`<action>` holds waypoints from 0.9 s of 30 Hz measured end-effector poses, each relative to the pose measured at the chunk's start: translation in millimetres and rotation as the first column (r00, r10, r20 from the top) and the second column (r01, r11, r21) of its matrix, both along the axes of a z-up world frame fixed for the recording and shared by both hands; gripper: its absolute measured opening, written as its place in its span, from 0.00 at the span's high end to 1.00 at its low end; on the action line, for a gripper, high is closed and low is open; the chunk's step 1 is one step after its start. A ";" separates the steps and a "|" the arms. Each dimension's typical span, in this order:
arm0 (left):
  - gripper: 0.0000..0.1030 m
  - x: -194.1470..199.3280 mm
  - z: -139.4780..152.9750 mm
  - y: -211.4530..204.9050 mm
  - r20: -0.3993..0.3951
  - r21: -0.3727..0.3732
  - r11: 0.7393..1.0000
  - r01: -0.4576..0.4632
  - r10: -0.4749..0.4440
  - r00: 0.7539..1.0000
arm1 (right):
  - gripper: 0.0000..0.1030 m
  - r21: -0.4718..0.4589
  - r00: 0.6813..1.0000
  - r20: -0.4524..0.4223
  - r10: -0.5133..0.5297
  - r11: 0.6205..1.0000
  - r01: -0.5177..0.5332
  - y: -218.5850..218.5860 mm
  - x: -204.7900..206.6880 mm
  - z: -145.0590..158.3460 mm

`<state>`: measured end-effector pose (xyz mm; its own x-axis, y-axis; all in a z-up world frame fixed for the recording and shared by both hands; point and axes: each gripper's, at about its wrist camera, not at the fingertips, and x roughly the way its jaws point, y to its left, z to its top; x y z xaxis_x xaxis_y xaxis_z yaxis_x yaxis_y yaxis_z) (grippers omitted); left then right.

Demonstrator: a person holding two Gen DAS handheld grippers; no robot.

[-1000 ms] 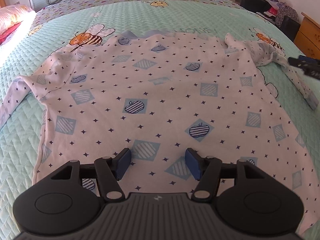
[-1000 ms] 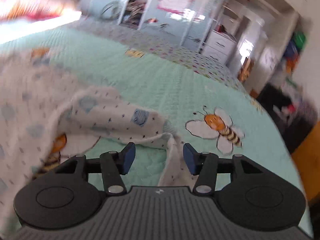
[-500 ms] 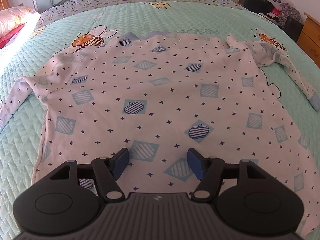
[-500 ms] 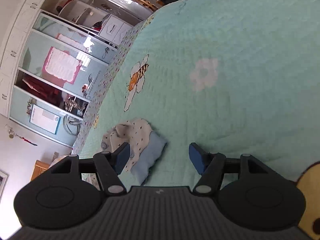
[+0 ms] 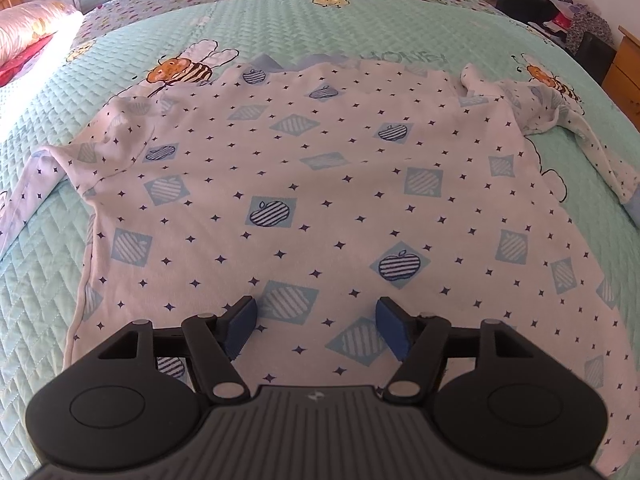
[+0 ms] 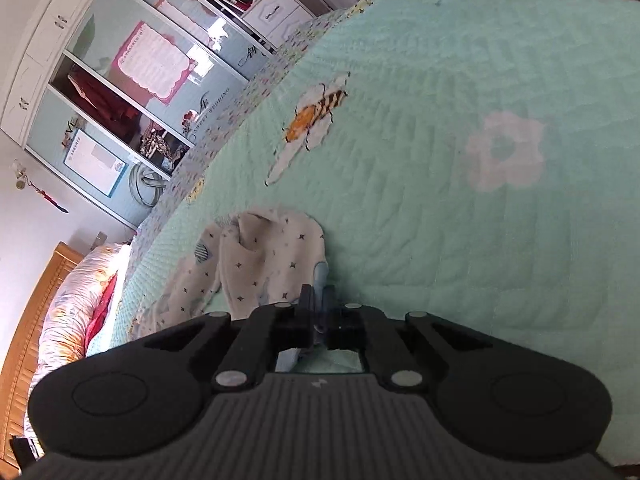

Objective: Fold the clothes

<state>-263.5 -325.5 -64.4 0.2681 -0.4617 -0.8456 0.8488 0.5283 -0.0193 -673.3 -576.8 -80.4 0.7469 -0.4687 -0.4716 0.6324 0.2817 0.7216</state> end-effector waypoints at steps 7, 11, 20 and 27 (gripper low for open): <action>0.25 2.8 0.2 -4.1 -0.035 0.005 1.000 -0.002 0.002 0.999 | 0.97 -0.095 0.995 -0.068 -0.079 0.993 0.073 -40.8 -67.2 57.7; 0.21 0.7 -0.7 -7.2 -0.032 0.014 1.000 -0.005 0.005 0.999 | 0.98 -0.108 0.965 -0.243 -0.100 0.991 0.075 -74.8 -65.7 37.6; 0.29 -7.2 24.4 -3.5 -0.015 -0.108 0.993 -0.039 0.037 0.999 | 0.80 -0.093 0.997 -0.075 -0.007 0.996 0.000 -19.6 -35.6 28.7; 0.28 0.2 58.6 -72.1 -0.035 -0.266 0.961 0.071 -0.083 0.996 | 0.50 0.092 0.960 0.202 0.193 0.972 -0.215 29.8 54.8 -22.6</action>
